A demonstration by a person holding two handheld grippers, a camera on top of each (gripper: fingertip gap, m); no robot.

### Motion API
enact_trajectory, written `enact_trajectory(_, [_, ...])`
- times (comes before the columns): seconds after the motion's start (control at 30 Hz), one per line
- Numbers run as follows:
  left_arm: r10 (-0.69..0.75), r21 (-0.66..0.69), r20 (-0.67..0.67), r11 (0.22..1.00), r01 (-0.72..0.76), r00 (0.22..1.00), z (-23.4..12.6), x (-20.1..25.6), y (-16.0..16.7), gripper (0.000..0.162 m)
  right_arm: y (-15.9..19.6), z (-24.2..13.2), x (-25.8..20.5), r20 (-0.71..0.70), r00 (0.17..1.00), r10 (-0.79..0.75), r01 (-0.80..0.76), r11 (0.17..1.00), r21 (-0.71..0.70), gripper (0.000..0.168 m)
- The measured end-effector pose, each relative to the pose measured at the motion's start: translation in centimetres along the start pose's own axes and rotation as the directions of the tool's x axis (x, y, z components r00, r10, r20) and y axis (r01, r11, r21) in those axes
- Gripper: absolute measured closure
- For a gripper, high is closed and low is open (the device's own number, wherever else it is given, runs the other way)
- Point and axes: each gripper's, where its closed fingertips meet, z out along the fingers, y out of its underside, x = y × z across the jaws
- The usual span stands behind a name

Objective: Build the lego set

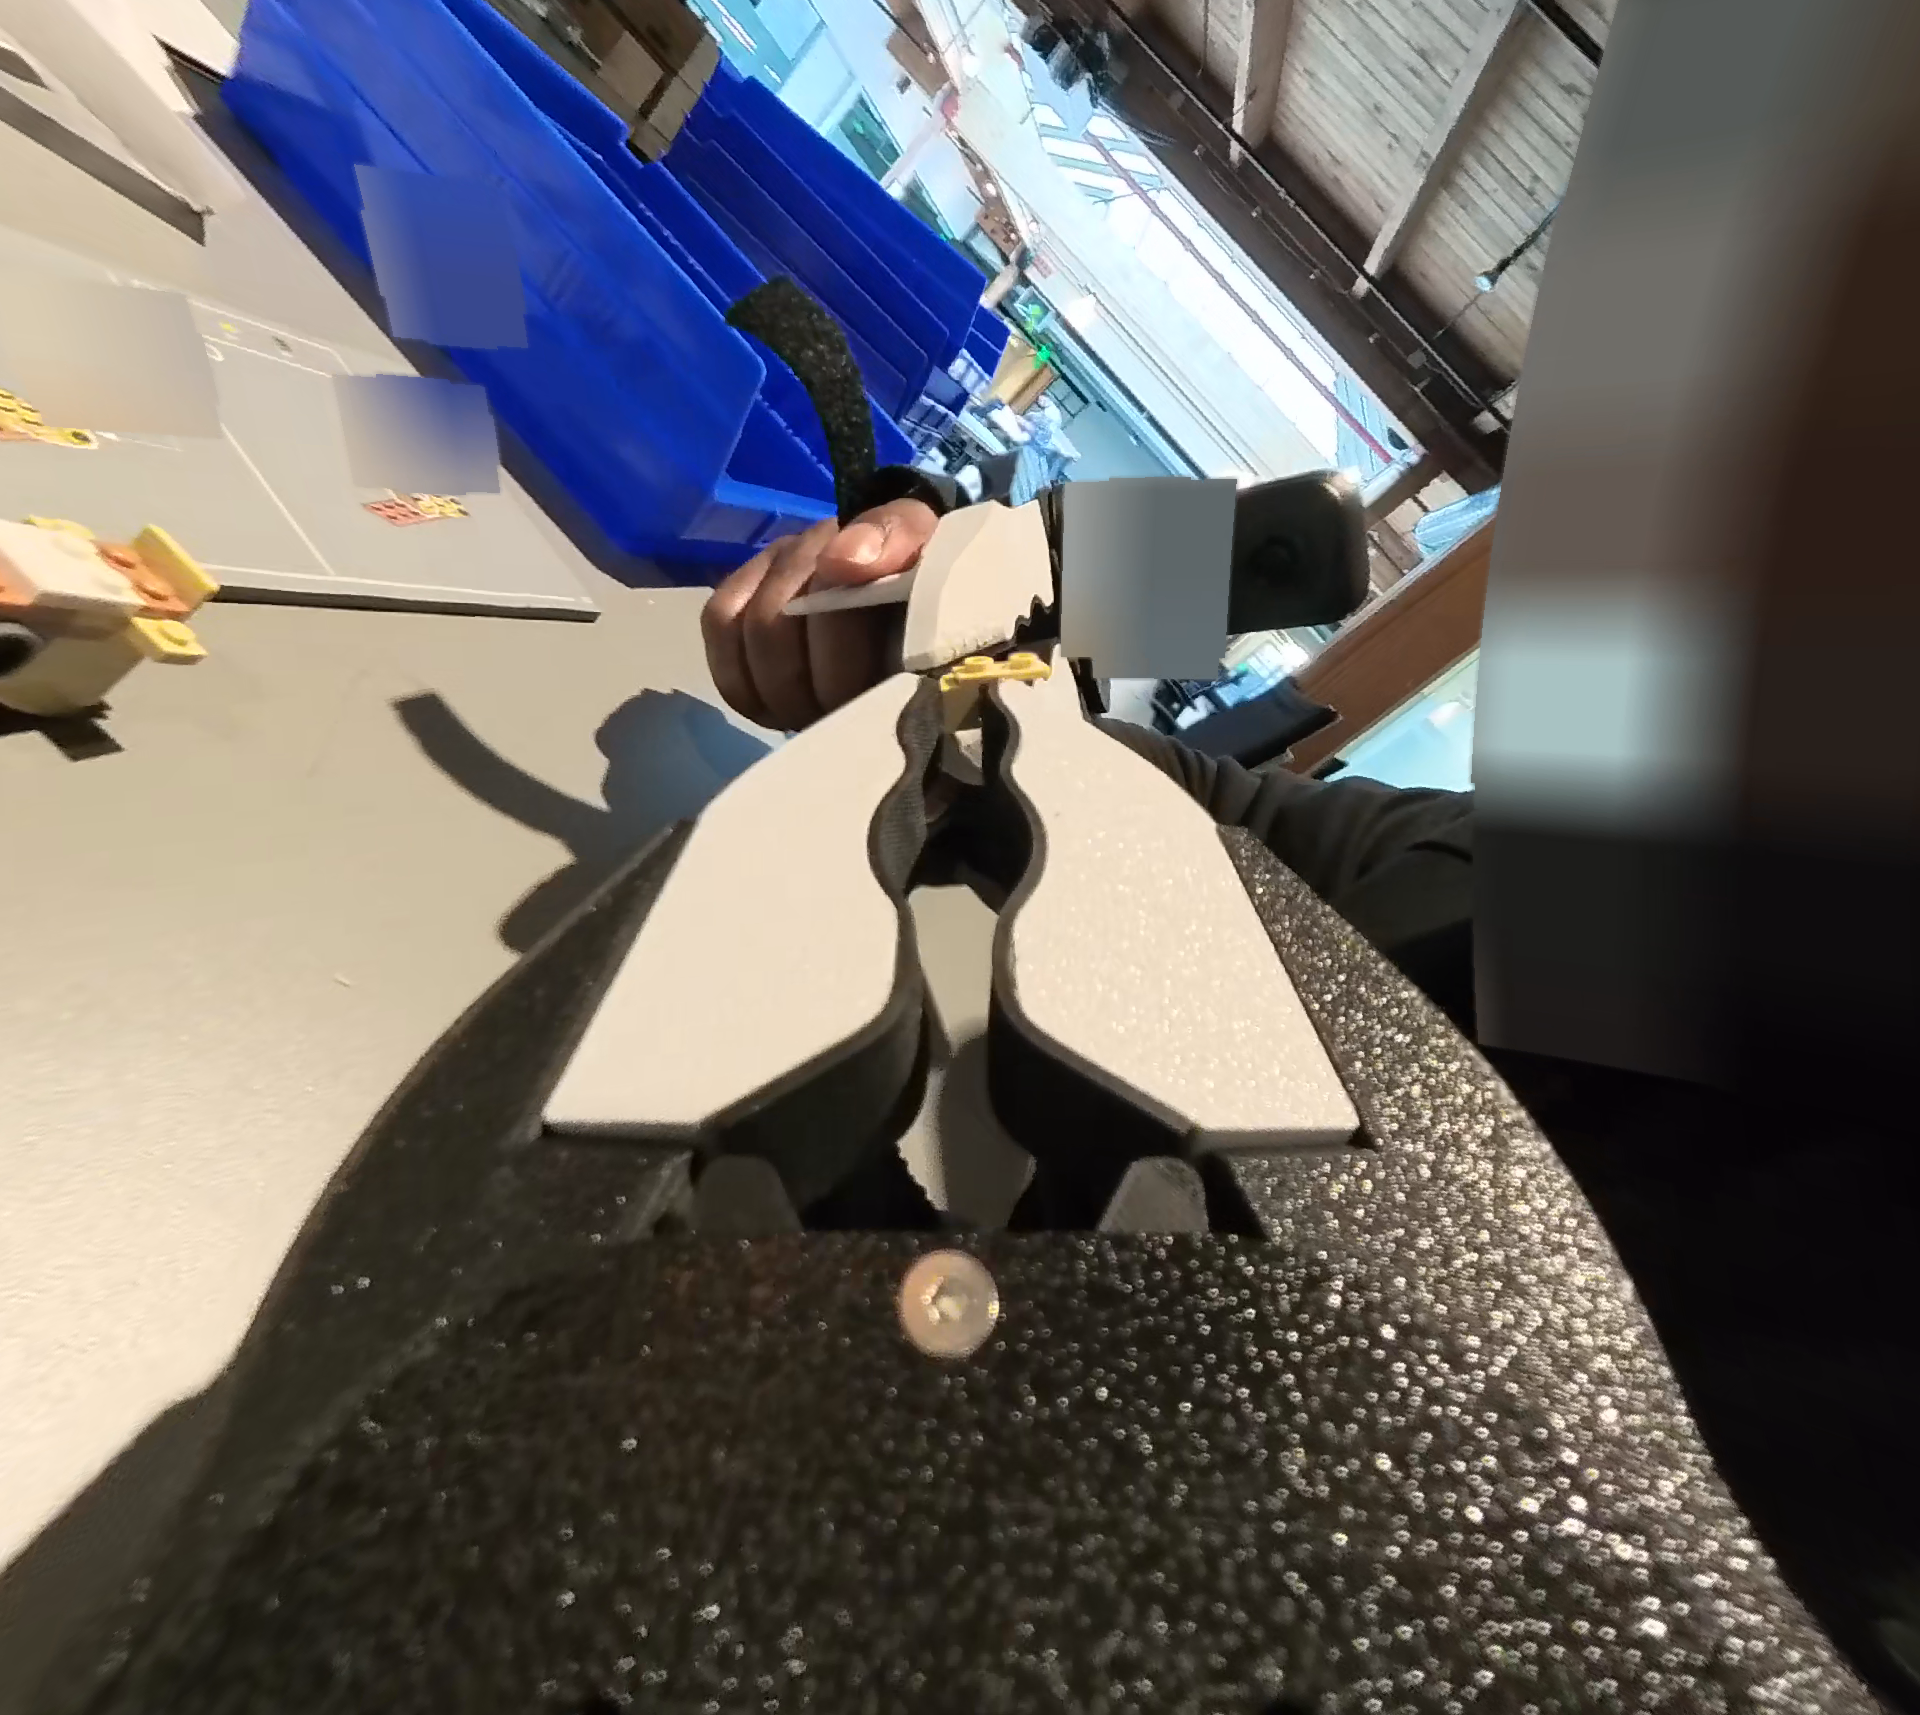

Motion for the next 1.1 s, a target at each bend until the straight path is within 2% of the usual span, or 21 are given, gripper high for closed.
enact_trajectory(0.2, [0.016, -0.009, 0.0, 1.0, -0.016, 1.0, 0.0, 0.1, 0.0, 0.155, 0.0, -0.1, 0.0, 0.002, 1.0, 0.006, -0.006, 1.0, 0.006, 0.161])
enact_trajectory(0.33, [0.063, -0.018, 0.051, 0.998, -0.062, 0.997, 0.0, -0.1, -0.1, 0.151, 0.0, -0.1, 0.1, 0.006, 0.999, 0.05, -0.05, 0.999, 0.017, 0.161])
enact_trajectory(0.4, [0.09, -0.034, 0.077, 0.996, -0.088, 0.993, 0.0, -0.1, -0.1, 0.129, 0.1, -0.2, 0.6, 0.0, 0.994, 0.109, -0.109, 0.994, 0.024, 0.161])
enact_trajectory(0.43, [0.107, -0.039, 0.08, 0.994, -0.104, 0.991, -0.1, 0.1, -0.2, 0.125, 0.1, -0.2, 0.7, 0.007, 0.99, 0.14, -0.14, 0.99, 0.034, 0.161])
enact_trajectory(0.53, [0.195, -0.011, 0.07, 0.981, -0.195, 0.978, -0.5, 1.0, -0.8, 0.121, 0.1, -0.3, 0.8, 0.07, 0.957, 0.283, -0.287, 0.956, 0.064, 0.161])
enact_trajectory(0.6, [0.314, -0.007, 0.081, 0.949, -0.315, 0.946, -1.0, 1.5, -1.1, 0.121, 0.0, -0.4, 0.8, 0.159, 0.893, 0.422, -0.437, 0.896, 0.081, 0.161])
enact_trajectory(0.7, [0.547, -0.038, 0.127, 0.836, -0.547, 0.827, -1.7, 2.1, -1.6, 0.122, -0.5, -0.8, 0.6, 0.305, 0.754, 0.582, -0.632, 0.769, 0.095, 0.161])
enact_trajectory(0.8, [0.78, -0.107, 0.148, 0.624, -0.774, 0.608, -2.0, 2.7, -1.4, 0.131, -1.4, -1.5, -0.2, 0.496, 0.57, 0.655, -0.775, 0.629, 0.06, 0.161])
enact_trajectory(0.9, [0.905, -0.135, 0.071, 0.425, -0.895, 0.419, -1.5, 3.6, -0.6, 0.137, -2.3, -2.5, -0.6, 0.614, 0.478, 0.628, -0.817, 0.575, 0.048, 0.161])
enact_trajectory(0.97, [0.933, -0.12, 0.01, 0.358, -0.926, 0.359, -1.1, 4.3, -0.1, 0.137, -2.7, -3.2, -0.7, 0.668, 0.425, 0.611, -0.838, 0.544, 0.036, 0.161])
enact_trajectory(1.1, [0.959, -0.055, -0.041, 0.28, -0.958, 0.282, -0.1, 5.6, -0.1, 0.139, -3.3, -4.1, -0.8, 0.728, 0.368, 0.578, -0.861, 0.507, 0.032, 0.161])
